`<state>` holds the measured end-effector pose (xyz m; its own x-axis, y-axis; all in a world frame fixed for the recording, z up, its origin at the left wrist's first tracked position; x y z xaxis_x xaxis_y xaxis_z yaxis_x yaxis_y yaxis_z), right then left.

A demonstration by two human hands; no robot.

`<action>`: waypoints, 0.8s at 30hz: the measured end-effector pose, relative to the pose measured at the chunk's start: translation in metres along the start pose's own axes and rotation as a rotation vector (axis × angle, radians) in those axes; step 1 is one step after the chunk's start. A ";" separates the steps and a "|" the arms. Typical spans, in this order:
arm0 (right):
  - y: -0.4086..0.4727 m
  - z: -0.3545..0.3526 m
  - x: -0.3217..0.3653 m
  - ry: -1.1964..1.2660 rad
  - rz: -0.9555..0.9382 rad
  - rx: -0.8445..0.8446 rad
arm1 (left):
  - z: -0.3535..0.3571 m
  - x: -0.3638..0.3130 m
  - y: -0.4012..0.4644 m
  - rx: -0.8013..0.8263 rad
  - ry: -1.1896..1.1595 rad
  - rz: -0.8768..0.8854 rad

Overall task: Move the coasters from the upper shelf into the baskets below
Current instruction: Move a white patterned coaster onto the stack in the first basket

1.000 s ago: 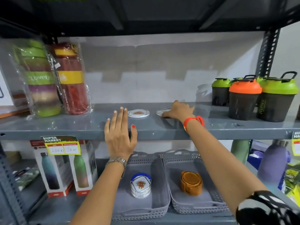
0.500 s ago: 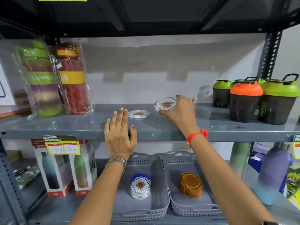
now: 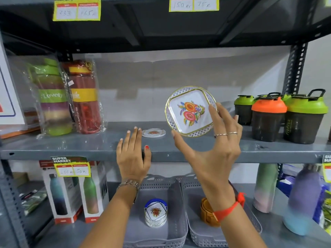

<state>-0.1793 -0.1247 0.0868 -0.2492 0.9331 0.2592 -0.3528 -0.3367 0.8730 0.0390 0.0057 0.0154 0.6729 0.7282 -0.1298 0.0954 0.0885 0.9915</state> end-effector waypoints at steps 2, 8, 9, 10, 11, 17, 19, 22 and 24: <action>0.002 -0.006 0.006 0.013 0.007 0.002 | -0.001 -0.001 -0.001 -0.004 -0.001 0.016; -0.021 -0.011 -0.006 0.034 0.119 0.109 | 0.000 0.000 -0.003 0.035 0.003 0.024; -0.032 -0.012 -0.011 0.031 0.135 0.145 | 0.000 -0.001 -0.002 0.035 0.010 0.028; -0.046 -0.016 -0.015 0.026 0.149 0.183 | 0.000 -0.001 -0.002 0.034 0.014 0.034; -0.063 -0.019 -0.020 0.022 0.164 0.219 | -0.001 -0.001 -0.002 0.028 0.012 0.039; -0.190 -0.026 -0.069 -0.087 0.331 0.521 | -0.002 0.000 -0.004 -0.022 -0.012 0.049; -0.236 -0.014 -0.095 -0.205 0.454 0.715 | -0.002 -0.001 -0.002 -0.042 -0.012 0.062; -0.304 0.009 -0.121 -0.364 0.611 1.038 | -0.002 0.001 -0.004 -0.075 -0.002 0.058; -0.339 0.025 -0.131 -0.423 0.624 1.185 | -0.001 0.002 -0.004 -0.096 0.011 0.058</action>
<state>-0.0041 -0.1298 -0.2329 0.2808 0.7096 0.6463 0.7268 -0.5970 0.3397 0.0395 0.0075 0.0112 0.6673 0.7412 -0.0724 -0.0149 0.1105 0.9938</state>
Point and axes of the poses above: each hand's wrist, its own y-axis towards the middle knuckle, its own z-axis out of the palm, x = y × z, the point moved 10 cm from there along y, towards the middle knuckle, and after that the axes turned 13 degrees about -x, right-handed, at the moved point
